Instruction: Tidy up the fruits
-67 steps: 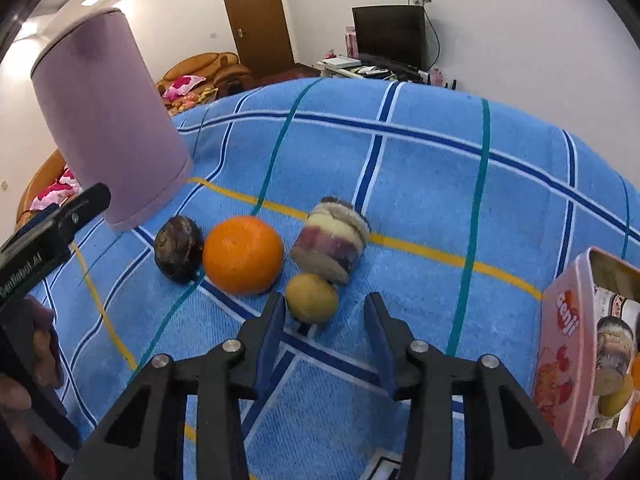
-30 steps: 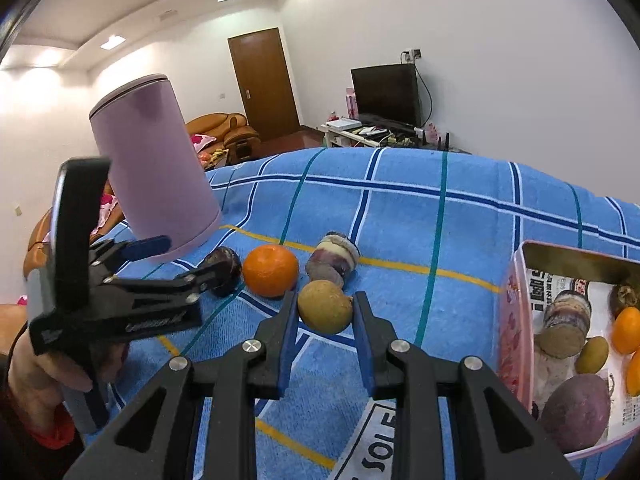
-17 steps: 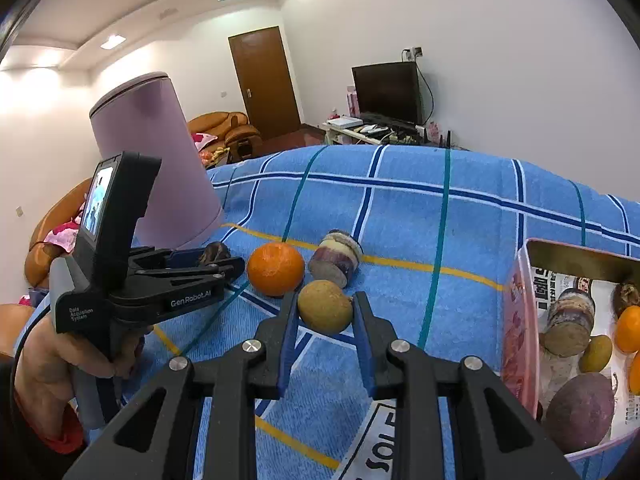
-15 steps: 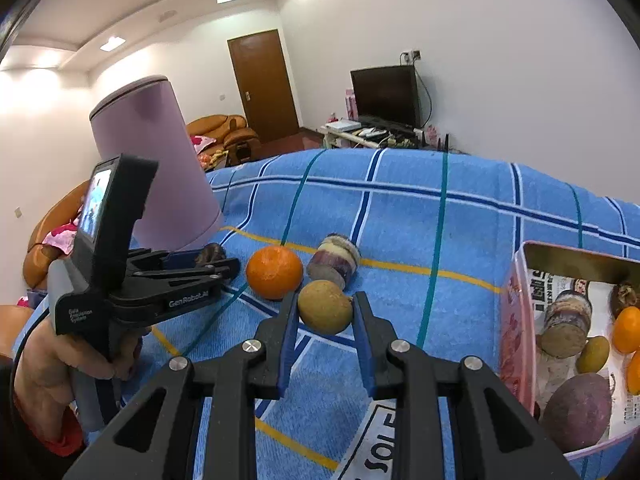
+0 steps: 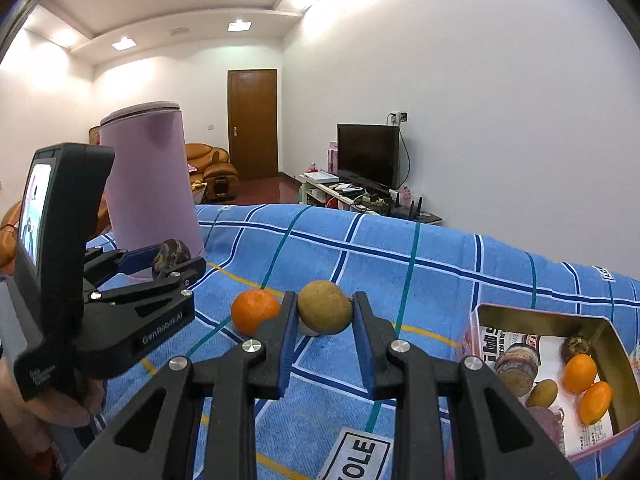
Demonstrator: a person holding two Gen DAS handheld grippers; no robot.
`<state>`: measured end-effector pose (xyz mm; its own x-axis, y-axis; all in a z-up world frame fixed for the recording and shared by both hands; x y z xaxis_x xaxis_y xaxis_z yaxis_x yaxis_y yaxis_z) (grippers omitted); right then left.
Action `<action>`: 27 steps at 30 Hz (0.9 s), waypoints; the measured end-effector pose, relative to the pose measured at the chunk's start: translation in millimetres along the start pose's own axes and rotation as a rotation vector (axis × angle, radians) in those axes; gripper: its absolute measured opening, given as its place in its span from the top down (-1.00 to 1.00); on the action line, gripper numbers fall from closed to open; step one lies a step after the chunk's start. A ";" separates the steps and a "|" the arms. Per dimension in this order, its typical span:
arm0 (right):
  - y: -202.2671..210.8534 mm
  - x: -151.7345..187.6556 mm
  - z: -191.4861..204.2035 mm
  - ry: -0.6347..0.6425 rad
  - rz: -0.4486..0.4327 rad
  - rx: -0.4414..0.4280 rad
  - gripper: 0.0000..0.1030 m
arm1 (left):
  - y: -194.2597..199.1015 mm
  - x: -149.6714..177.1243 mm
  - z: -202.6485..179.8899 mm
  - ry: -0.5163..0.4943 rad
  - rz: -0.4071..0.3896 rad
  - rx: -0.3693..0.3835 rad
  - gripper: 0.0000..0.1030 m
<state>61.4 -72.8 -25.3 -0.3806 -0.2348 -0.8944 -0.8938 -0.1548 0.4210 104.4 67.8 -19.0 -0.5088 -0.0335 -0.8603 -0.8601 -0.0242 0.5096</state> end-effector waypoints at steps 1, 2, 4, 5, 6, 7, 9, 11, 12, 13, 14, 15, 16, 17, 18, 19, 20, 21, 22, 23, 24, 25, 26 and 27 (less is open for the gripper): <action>0.8 0.2 0.2 -0.001 0.000 -0.001 0.44 | 2.5 1.4 1.5 -0.001 -0.002 0.000 0.12; 0.5 0.2 0.3 -0.004 0.003 -0.001 0.44 | 3.9 0.6 1.2 0.000 -0.004 -0.002 0.12; 1.4 1.5 -1.0 -0.010 0.003 -0.001 0.44 | -1.1 -1.7 -0.5 0.010 -0.010 -0.006 0.12; 1.8 1.7 -2.2 -0.012 0.002 0.000 0.44 | 0.4 -1.6 0.0 0.015 -0.014 -0.006 0.12; 1.6 1.7 -3.7 -0.013 0.003 0.001 0.44 | 1.2 -0.2 0.6 0.020 -0.018 -0.006 0.12; 2.3 2.1 -4.1 -0.013 0.003 0.002 0.44 | 0.6 -0.1 0.3 0.026 -0.022 -0.006 0.12; 3.5 1.9 -4.0 -0.012 0.004 0.001 0.44 | 0.7 0.4 -0.1 0.033 -0.027 -0.005 0.12; 4.9 2.0 -3.4 -0.010 0.004 -0.001 0.44 | 2.7 0.9 -1.4 0.037 -0.029 -0.004 0.12; 5.4 2.3 -3.5 -0.009 0.006 -0.002 0.44 | 3.2 1.7 -2.1 0.038 -0.029 -0.002 0.12; 6.9 2.8 -3.0 -0.007 0.006 -0.004 0.44 | 5.2 2.6 -3.4 0.042 -0.029 0.003 0.12; 7.9 3.0 -2.8 -0.006 0.006 -0.006 0.44 | 6.9 3.3 -4.5 0.045 -0.028 0.004 0.12; 9.3 3.6 -3.0 -0.004 0.006 -0.008 0.44 | 7.6 3.9 -4.9 0.047 -0.028 0.007 0.12; 11.2 4.5 -2.9 -0.001 0.006 -0.009 0.44 | 9.9 5.3 -7.2 0.046 -0.029 0.012 0.12; 11.8 4.9 -2.8 0.001 0.007 -0.010 0.44 | 11.3 6.2 -9.0 0.045 -0.030 0.013 0.12; 13.2 5.8 -2.9 0.004 0.007 -0.010 0.44 | 12.9 6.7 -10.5 0.043 -0.031 0.015 0.12; 14.8 6.7 -3.2 0.005 0.009 -0.010 0.44 | 14.6 7.6 -12.0 0.043 -0.032 0.017 0.12; 15.4 6.9 -3.4 0.006 0.009 -0.010 0.44 | 16.4 8.6 -13.1 0.046 -0.031 0.020 0.12; 16.9 7.3 -3.7 0.008 0.009 -0.010 0.44 | 18.5 9.6 -14.0 0.050 -0.031 0.021 0.12; 18.2 7.9 -3.9 0.010 0.009 -0.010 0.44 | 20.1 10.7 -14.6 0.054 -0.030 0.021 0.12; 19.8 8.7 -4.1 0.011 0.010 -0.009 0.44 | 21.6 11.6 -15.0 0.057 -0.030 0.021 0.12; 21.9 9.7 -4.6 0.013 0.010 -0.009 0.44 | 23.1 12.3 -15.4 0.060 -0.031 0.021 0.12; 23.1 10.5 -4.7 0.013 0.010 -0.009 0.44 | 25.2 13.1 -16.1 0.063 -0.032 0.021 0.12; 25.5 11.6 -5.5 0.015 0.008 -0.010 0.44 | 27.6 14.2 -16.9 0.067 -0.034 0.022 0.12; 27.2 12.3 -5.7 0.017 0.008 -0.010 0.44 | 29.2 14.9 -17.5 0.068 -0.034 0.024 0.12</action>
<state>33.7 -85.4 -24.0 -0.3834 -0.2523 -0.8885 -0.8883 -0.1625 0.4295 72.4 49.1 -16.6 -0.4759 -0.1006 -0.8737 -0.8780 -0.0030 0.4786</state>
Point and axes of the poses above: each gripper's, at about its wrist camera, not at the fingertips, and y roughly against the way its jaws point, z to its left, x to its underside, the point moved 2 cm from there along -y, roughly the way its jaws point, and after that the axes turned 9 degrees about y, right-handed, at the moved point
